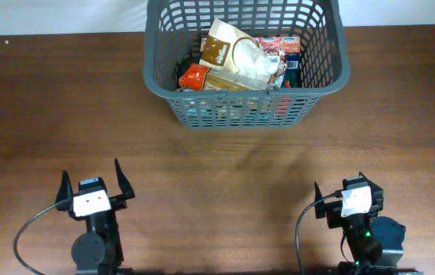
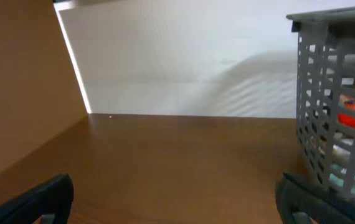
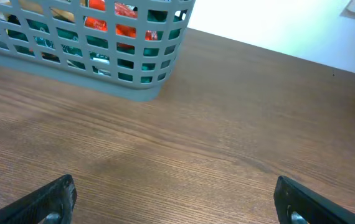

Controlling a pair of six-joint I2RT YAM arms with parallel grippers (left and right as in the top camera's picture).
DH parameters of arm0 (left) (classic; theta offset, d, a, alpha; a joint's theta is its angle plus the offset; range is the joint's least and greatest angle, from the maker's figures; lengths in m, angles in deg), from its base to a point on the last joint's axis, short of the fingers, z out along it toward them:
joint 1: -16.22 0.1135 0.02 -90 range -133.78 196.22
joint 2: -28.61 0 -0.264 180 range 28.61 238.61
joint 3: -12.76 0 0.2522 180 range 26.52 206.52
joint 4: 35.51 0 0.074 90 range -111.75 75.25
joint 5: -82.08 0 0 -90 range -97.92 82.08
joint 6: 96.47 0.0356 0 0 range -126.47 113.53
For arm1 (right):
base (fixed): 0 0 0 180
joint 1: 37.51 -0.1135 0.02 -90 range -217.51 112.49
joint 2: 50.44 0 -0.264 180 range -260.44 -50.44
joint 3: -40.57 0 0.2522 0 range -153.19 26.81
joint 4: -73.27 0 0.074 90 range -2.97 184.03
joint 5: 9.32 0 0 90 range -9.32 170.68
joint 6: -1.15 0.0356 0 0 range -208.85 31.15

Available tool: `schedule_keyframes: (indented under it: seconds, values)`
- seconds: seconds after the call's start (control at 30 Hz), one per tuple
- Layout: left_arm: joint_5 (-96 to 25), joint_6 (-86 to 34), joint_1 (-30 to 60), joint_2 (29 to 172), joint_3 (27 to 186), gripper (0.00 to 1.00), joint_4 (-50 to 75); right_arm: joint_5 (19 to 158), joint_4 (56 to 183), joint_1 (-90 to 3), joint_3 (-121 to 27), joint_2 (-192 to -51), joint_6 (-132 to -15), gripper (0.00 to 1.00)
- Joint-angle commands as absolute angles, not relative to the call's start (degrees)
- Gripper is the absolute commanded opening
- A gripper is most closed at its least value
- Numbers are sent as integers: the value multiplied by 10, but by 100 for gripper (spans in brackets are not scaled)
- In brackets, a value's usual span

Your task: Pack container

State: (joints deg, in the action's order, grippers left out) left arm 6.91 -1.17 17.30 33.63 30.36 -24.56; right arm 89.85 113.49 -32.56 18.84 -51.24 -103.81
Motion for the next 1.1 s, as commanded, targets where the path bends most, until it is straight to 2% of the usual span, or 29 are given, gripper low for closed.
schedule_keyframes:
  seconds: [0.0,0.5,1.07]
  values:
    - [63,-13,170,321,282,99,-247,906,1134,-321,193,-506,-1030,99]
    - [63,-13,170,289,270,99,-181,906,1134,-321,193,-506,-1030,99]
    - [63,-13,170,290,270,99,-183,906,1134,-321,193,-506,-1030,99]
